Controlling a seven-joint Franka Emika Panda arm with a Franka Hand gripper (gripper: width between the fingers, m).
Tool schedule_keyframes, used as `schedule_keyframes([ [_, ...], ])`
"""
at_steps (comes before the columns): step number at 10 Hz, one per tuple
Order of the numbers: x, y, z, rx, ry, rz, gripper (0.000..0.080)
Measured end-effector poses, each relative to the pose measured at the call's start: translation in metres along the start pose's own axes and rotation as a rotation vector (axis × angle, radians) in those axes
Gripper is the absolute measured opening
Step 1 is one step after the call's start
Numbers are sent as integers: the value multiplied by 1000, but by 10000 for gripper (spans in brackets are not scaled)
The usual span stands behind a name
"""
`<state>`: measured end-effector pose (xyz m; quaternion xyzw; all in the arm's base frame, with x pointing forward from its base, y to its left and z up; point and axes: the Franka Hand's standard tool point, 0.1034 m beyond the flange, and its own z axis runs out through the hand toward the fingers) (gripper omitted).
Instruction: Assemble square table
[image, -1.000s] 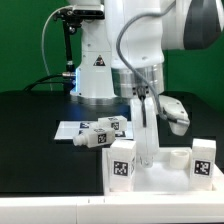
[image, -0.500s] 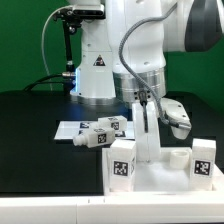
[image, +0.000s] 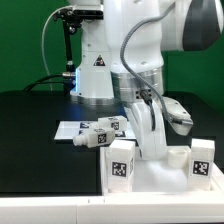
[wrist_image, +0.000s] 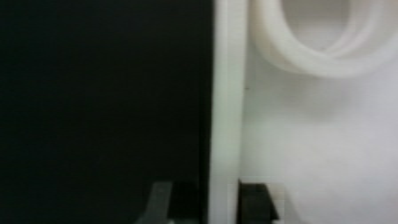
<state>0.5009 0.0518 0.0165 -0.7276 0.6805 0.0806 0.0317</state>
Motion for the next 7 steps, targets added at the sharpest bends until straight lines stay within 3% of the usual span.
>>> schedule_keyframes([
  [2, 19, 9, -8, -24, -13, -192, 67],
  [4, 42, 20, -4, -47, -10, -405, 68],
  [7, 54, 21, -5, -41, 2, -519, 68],
])
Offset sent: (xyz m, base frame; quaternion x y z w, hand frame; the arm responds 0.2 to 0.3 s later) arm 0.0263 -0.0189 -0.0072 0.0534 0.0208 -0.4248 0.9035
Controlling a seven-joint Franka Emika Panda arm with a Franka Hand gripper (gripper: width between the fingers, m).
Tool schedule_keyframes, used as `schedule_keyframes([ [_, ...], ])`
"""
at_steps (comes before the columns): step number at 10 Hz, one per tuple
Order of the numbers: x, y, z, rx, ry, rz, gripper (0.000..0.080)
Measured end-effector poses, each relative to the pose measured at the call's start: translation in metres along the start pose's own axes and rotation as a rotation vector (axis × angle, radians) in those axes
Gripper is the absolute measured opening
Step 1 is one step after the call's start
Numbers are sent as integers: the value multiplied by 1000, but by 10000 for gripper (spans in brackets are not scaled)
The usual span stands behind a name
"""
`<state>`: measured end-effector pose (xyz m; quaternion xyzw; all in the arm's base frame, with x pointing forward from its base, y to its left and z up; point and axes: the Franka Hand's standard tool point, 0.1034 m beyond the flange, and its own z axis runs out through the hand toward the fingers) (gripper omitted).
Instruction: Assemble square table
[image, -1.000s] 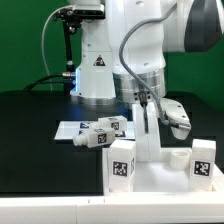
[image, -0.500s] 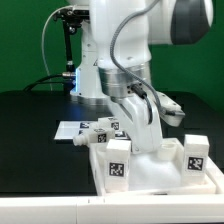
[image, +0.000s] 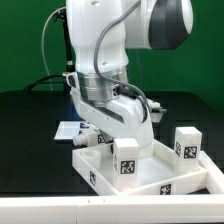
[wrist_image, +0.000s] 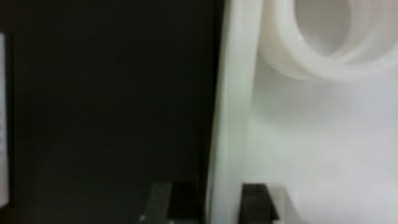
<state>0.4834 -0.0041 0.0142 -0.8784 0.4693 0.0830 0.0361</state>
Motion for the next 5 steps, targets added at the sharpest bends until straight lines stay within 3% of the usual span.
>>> schedule_keyframes([
  [3, 32, 3, -11, -22, 25, -396, 68],
  [5, 37, 1, -9, -17, 33, -548, 62],
])
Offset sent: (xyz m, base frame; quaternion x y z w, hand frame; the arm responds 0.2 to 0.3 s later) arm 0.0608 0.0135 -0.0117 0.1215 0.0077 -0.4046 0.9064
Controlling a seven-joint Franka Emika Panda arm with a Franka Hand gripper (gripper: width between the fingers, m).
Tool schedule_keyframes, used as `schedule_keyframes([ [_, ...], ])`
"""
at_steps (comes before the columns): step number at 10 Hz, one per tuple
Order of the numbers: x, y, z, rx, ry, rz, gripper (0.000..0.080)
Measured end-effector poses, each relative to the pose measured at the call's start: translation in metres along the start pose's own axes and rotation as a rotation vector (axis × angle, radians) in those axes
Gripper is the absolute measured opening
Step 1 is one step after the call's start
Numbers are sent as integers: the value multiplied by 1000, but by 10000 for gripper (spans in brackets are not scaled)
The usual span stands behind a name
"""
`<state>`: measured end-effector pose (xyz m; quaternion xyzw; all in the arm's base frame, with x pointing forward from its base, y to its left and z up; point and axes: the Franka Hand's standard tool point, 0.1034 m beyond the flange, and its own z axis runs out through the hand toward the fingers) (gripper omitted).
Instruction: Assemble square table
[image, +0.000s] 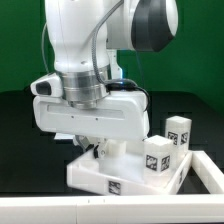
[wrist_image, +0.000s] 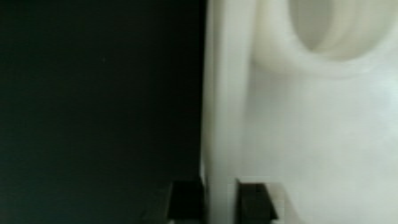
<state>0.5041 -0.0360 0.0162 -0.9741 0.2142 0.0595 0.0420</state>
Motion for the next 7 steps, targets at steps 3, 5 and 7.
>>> schedule_keyframes([
  [3, 3, 2, -1, -2, 2, -187, 59],
  [5, 26, -8, -10, -11, 33, -431, 59],
  [7, 44, -22, -16, -10, 60, -658, 59],
])
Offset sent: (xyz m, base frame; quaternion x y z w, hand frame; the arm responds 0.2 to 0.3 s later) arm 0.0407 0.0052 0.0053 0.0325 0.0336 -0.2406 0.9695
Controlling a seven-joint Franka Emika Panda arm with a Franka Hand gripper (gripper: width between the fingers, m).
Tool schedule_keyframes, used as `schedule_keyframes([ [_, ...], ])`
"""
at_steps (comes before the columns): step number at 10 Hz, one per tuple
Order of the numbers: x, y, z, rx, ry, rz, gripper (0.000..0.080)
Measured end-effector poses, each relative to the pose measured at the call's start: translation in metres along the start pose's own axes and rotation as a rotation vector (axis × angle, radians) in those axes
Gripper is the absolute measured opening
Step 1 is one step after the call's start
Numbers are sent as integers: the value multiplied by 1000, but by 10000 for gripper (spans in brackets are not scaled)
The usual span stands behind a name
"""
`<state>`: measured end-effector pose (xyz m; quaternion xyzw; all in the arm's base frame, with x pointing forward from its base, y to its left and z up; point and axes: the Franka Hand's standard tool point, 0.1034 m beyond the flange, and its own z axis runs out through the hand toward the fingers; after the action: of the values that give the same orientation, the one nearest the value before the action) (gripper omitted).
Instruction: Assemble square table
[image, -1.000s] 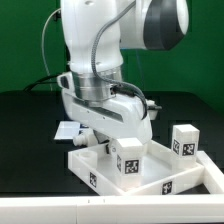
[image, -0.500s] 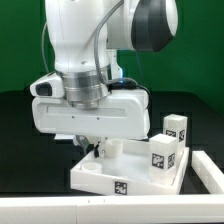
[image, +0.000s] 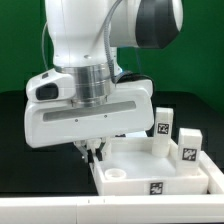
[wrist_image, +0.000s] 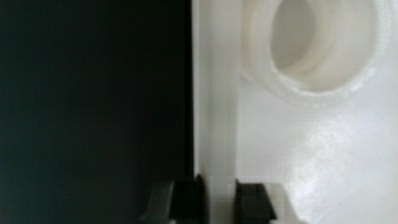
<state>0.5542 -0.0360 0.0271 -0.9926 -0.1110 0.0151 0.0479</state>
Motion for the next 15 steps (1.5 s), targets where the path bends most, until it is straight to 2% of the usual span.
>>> schedule_keyframes([
  [4, -2, 9, -1, -29, -22, -289, 60],
  [5, 9, 9, -3, -43, -9, -419, 60],
  [7, 34, 9, -2, -41, -13, -619, 60],
  [11, 30, 19, -2, -77, -53, -847, 59],
  [12, 44, 8, -8, -70, -62, -927, 59],
  [13, 72, -3, -16, -65, -34, -998, 60],
  [14, 84, -12, -15, -64, -15, -991, 60],
  [15, 80, -10, -12, -60, -25, -1028, 60],
])
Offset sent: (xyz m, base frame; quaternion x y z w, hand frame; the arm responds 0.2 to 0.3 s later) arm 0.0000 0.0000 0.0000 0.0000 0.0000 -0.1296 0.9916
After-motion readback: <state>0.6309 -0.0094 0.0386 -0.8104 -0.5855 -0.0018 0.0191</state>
